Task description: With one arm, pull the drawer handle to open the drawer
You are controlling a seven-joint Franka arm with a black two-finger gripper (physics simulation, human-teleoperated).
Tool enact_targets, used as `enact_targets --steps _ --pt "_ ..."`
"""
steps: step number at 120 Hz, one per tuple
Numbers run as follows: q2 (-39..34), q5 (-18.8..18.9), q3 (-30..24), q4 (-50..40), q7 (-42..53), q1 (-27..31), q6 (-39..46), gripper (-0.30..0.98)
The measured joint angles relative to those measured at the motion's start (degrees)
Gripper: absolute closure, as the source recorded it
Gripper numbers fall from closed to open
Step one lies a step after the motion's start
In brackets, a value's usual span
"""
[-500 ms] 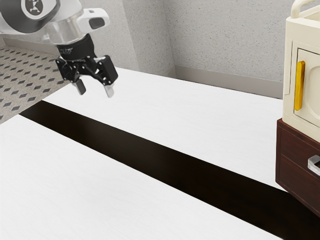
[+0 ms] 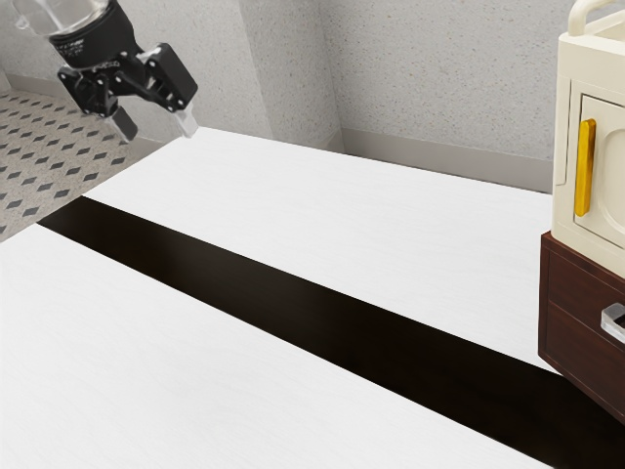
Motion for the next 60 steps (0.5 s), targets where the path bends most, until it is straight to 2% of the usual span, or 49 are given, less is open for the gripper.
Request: enact_targets --steps 28,60 --pt "0.64 -1.40 -3.45 -0.50 -21.09 -1.32 0.02 0.02" --pt "1.32 -1.64 -4.04 -0.61 -39.69 -1.26 0.22 0.02"
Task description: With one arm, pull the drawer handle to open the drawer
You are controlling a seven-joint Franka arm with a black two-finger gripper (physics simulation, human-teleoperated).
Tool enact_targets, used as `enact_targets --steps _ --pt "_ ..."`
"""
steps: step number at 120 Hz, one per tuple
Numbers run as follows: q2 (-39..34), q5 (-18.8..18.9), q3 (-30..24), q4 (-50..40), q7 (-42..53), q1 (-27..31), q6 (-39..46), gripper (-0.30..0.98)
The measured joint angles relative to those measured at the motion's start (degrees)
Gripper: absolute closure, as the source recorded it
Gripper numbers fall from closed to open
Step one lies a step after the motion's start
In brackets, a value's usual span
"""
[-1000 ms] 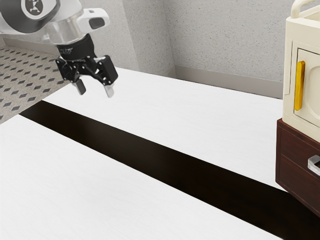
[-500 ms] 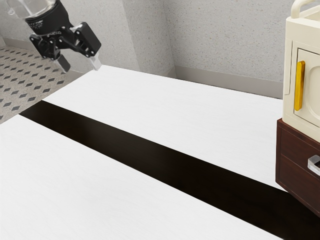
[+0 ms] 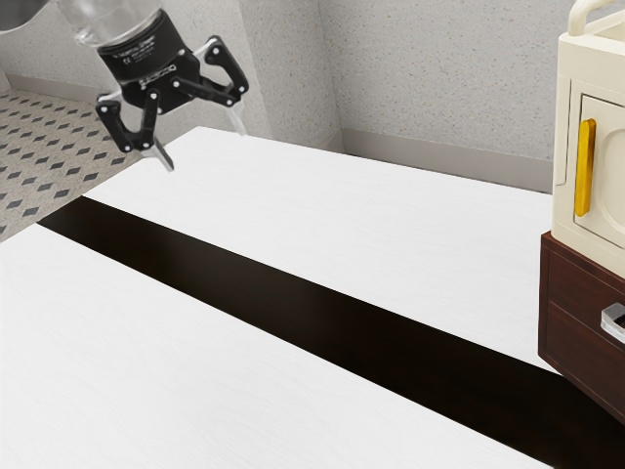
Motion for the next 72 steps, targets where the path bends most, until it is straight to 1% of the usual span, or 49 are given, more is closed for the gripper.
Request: enact_targets --steps 12,18,26,33,43,62,72 --pt "0.06 -1.68 -0.76 -0.25 -5.04 1.24 0.10 0.02" --pt "-0.14 -2.24 -2.56 -1.73 -7.28 2.74 0.43 0.02" --pt "-1.48 -2.74 -5.79 -5.91 -9.98 3.95 1.97 0.02" --pt "-2.78 -3.27 -7.37 -9.86 -12.16 1.46 4.30 0.02" --pt "-4.63 -3.97 -8.17 -16.65 -15.08 -2.62 8.98 0.03" --pt "-6.37 -4.75 -8.91 -23.52 -20.14 -4.96 17.49 0.03" --pt "-5.26 -4.91 -11.37 -24.38 -22.33 -5.40 21.72 0.03"
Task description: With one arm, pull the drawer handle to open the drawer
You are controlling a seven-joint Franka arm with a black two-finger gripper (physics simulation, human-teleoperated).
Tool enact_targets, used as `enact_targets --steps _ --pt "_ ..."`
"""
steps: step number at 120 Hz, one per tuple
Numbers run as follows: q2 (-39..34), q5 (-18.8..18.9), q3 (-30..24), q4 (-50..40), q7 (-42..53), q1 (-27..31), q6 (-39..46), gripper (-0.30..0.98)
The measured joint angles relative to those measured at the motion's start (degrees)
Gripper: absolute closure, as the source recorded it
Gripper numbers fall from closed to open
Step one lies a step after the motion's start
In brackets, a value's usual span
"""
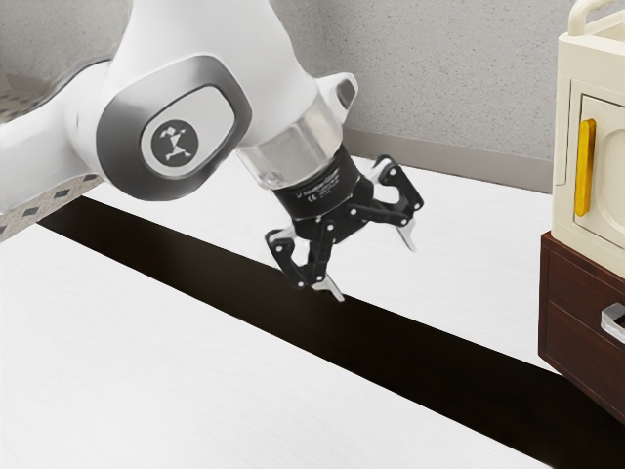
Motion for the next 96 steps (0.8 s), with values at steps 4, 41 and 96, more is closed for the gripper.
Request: enact_targets --steps 4,41,96 --pt "0.68 -0.05 -0.78 -0.35 -0.80 -0.27 1.71 0.03" --pt "3.52 -1.38 -6.02 -4.08 -6.42 0.06 12.86 0.03" --pt "8.26 -1.80 -12.45 -3.93 -10.92 -2.74 24.51 0.03"
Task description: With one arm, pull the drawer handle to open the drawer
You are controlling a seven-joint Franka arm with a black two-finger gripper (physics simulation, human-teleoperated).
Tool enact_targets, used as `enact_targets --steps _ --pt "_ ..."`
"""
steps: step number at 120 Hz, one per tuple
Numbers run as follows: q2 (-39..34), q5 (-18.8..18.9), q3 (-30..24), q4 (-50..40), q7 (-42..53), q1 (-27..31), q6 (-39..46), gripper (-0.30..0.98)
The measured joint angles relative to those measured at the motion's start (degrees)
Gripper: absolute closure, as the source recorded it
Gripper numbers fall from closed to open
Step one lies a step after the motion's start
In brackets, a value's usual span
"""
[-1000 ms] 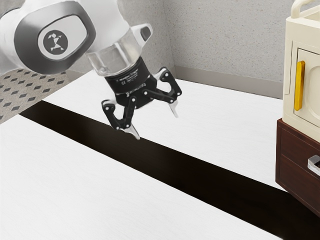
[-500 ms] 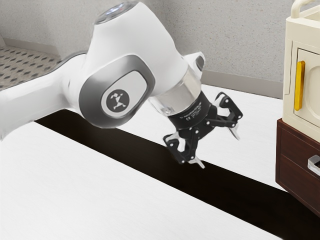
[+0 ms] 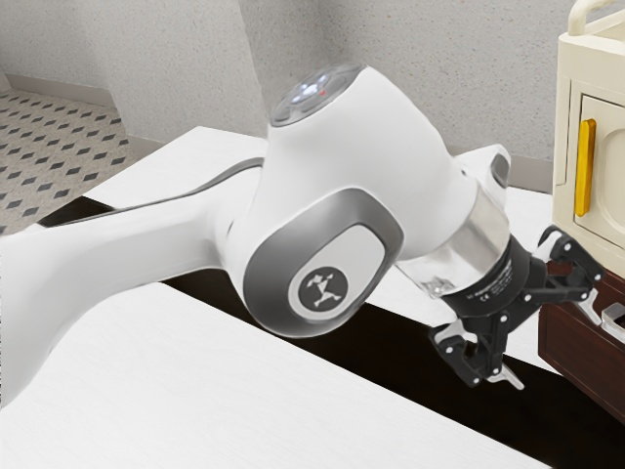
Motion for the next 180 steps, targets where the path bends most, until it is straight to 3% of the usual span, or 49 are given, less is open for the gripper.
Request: enact_targets --steps 23,46,126,180 --pt "3.29 0.03 -1.45 1.48 -1.07 -1.07 3.04 0.04" --pt "8.39 0.39 -1.55 5.77 -1.86 2.23 4.62 0.03" --pt "16.63 0.72 -1.99 11.45 -3.21 0.03 7.19 0.11" --pt "18.76 0.76 -1.77 12.01 -3.59 -0.01 7.43 0.33"
